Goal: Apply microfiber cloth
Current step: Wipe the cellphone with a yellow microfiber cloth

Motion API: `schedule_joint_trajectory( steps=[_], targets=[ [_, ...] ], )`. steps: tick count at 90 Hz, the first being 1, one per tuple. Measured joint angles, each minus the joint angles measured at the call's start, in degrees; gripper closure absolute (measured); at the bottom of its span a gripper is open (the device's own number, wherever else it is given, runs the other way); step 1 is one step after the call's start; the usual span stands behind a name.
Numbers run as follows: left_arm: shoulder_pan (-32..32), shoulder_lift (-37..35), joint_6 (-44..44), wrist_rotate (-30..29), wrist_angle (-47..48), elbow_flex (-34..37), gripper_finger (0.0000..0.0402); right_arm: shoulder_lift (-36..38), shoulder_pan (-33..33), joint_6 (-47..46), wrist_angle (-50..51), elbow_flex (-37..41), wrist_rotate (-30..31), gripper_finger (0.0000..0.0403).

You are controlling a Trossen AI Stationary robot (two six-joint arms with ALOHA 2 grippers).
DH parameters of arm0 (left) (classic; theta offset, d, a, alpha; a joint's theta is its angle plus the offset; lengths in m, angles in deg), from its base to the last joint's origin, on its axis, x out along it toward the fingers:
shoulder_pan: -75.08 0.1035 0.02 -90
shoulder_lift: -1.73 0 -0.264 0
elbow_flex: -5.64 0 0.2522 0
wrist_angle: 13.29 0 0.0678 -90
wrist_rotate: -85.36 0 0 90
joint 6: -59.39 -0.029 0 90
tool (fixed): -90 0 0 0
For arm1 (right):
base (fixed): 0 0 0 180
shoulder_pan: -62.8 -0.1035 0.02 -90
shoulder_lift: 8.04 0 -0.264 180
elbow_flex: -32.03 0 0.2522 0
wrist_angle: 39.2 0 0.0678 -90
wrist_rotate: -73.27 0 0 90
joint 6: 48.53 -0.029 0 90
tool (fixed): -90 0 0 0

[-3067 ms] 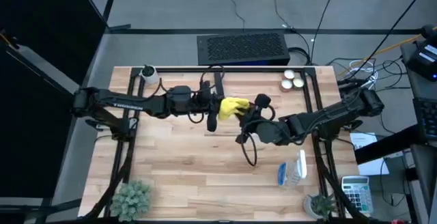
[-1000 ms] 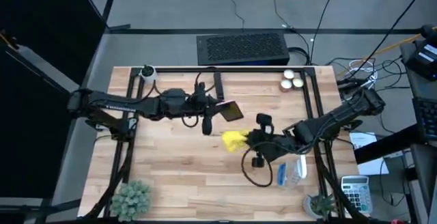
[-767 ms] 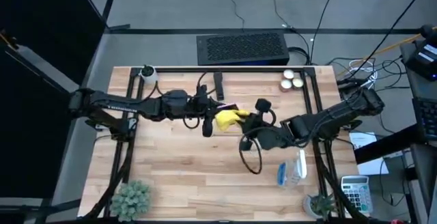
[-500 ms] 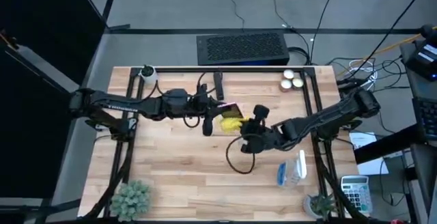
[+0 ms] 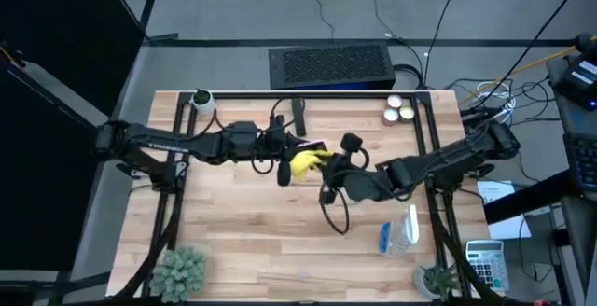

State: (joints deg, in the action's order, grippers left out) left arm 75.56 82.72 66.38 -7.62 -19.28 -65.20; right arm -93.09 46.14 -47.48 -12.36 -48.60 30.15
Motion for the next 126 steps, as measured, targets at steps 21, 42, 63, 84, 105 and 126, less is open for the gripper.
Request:
schedule_joint_trajectory(
  steps=[21, 42, 63, 84, 105, 126],
  targets=[
    [0.0, 0.0, -0.6, -0.2, -0.9, 0.1, 0.0391, -2.0, 0.2, -10.8, 5.1, 6.8, -1.5, 0.0387],
    [-0.1, -0.6, 1.9, 4.6, -3.3, -0.5, 0.0391, -0.6, -4.7, -11.6, 14.7, 0.4, -1.9, 0.0387],
    [0.1, -0.8, 2.5, 4.9, -6.2, -0.5, 0.0391, -0.4, -3.4, -4.8, 14.0, -5.0, -0.1, 0.0387],
    [0.0, -1.6, 1.5, 4.3, -2.6, 0.2, 0.0391, -0.3, -2.7, -22.0, 24.7, -0.1, -2.3, 0.0387],
    [1.2, -6.5, 11.8, 6.8, -6.1, -0.1, 0.0391, -0.4, -2.9, -36.2, 27.3, 9.2, -12.8, 0.0387],
    [1.4, -8.3, 18.5, 7.3, -12.3, 0.1, 0.0391, -0.4, -3.5, -41.7, 22.6, 15.6, -14.0, 0.0387]
  ],
)
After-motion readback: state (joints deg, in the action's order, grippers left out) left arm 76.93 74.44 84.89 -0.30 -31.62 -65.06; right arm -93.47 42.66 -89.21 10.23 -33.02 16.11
